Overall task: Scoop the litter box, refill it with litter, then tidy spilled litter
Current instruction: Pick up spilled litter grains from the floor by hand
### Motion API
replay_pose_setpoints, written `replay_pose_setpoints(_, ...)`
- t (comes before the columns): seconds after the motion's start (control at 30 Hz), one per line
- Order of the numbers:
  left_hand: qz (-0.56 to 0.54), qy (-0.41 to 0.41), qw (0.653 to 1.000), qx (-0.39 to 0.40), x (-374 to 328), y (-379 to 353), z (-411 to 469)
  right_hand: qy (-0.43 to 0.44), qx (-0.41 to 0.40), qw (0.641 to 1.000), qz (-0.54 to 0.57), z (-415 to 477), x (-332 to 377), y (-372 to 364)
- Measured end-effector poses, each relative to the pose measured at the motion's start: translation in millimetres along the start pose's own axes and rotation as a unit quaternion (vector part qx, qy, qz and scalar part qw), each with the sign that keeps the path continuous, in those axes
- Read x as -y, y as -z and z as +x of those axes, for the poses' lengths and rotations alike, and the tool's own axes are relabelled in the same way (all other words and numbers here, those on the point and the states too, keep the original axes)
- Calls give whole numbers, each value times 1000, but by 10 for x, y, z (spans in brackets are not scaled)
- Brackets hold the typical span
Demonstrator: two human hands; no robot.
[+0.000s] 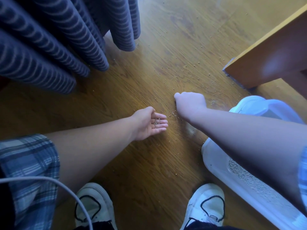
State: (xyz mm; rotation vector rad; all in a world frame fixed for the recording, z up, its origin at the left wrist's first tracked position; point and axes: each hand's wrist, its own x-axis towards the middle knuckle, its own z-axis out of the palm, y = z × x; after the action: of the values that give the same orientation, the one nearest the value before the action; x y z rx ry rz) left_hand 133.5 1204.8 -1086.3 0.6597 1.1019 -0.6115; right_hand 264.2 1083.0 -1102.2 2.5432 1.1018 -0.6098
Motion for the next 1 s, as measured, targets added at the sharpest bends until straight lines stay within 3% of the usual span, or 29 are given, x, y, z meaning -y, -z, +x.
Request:
replay_pose_setpoints(0.47, -20, -21, 999, -23, -33, -117, -5, -45, 46, 997, 50, 35, -54, 143)
replay_pose_setpoints(0.67, -37, -36, 999, -11, -56, -264, 26, 56, 11, 968, 244, -166, -52, 283)
replay_pose_setpoints(0.83, -57, -42, 997, 32, -191, -438, 37, 122, 65, 973, 183, -377, -108, 502)
replay_pose_setpoints(1.0, -47, -47, 998, 15, -325, -589, 125, 2, -12, 970, 243, -95, -603, 473)
